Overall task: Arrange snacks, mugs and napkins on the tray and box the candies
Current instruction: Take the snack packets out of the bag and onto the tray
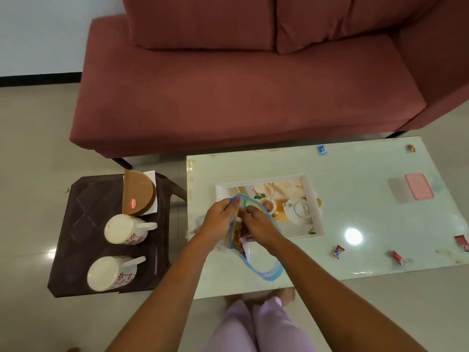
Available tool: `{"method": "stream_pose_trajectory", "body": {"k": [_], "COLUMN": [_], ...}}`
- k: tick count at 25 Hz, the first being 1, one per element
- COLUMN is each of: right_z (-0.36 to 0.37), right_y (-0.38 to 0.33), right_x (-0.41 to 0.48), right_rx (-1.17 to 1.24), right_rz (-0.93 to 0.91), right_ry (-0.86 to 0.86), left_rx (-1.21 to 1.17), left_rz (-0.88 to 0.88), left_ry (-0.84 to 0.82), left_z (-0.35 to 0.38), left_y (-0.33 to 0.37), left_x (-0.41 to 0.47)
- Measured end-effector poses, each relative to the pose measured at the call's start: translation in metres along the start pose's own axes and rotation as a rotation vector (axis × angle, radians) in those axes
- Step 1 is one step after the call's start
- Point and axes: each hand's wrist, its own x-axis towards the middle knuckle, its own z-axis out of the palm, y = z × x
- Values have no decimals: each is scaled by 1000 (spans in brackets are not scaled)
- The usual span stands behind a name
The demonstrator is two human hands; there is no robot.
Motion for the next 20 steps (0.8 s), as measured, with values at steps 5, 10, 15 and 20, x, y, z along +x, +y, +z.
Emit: {"method": "stream_pose_trajectory", "body": {"k": [5, 10, 15, 20], "right_z": [-4, -9, -19, -27], "right_y": [3, 4, -5, -23], "right_x": [8, 11, 9, -21], "right_rx": [-140, -862, -974, -981], "right_rz": [111, 42, -71, -461], "right_ry": [9, 211, 226, 325], "left_rx": [-185, -247, -194, -129], "left_rz": [-28, 10, -10, -78], "left_ry": [-64, -165, 7, 239], "left_z": [-1, -6, 5, 11], "left_y": [14, 30, 28, 14], "left_x": [-17, -23, -28, -18]}}
